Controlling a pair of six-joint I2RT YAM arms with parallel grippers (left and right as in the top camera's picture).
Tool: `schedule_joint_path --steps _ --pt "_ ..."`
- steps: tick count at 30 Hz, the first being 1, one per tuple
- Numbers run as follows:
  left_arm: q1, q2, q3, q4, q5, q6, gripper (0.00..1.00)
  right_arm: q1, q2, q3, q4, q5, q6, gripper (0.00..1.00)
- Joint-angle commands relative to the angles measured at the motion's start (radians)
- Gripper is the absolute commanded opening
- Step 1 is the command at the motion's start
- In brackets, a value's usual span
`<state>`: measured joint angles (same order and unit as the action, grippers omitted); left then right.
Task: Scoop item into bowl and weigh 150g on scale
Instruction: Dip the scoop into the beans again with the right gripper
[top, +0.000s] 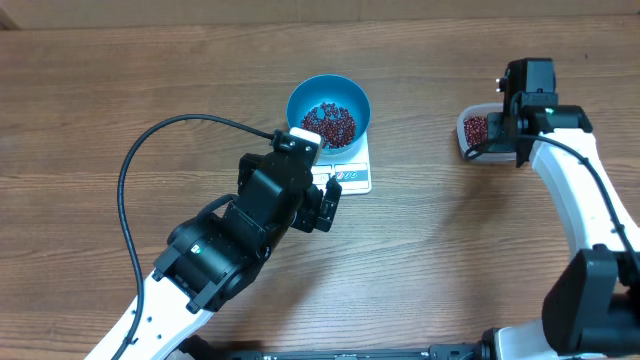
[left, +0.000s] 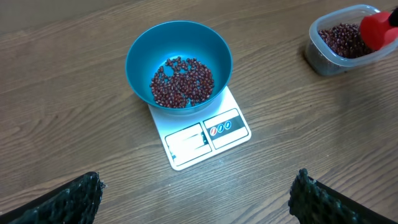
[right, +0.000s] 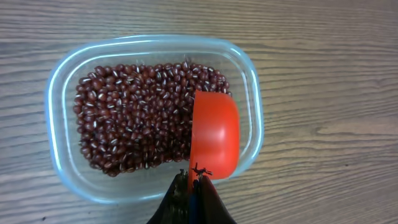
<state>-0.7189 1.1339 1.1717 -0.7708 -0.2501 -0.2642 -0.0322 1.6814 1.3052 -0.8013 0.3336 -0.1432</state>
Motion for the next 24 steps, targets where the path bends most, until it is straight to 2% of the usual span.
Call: schedule_joint_path --steps 1,9,17,24 --pt "0.007 0.007 0.015 0.003 0.0 -0.021 0.99 -0.002 0.032 0.026 0.013 0.025 -0.005 0.04" --pt "0.007 0.007 0.015 0.003 0.0 -0.021 0.99 -0.003 0.09 0.025 0.014 0.019 -0.039 0.04" --pt "0.007 0.007 0.015 0.003 0.0 -0.021 0.99 -0.003 0.1 0.025 0.021 -0.127 -0.049 0.04" --pt "0.007 0.007 0.015 0.003 0.0 -0.021 0.99 -0.003 0.1 0.025 0.021 -0.16 -0.049 0.04"
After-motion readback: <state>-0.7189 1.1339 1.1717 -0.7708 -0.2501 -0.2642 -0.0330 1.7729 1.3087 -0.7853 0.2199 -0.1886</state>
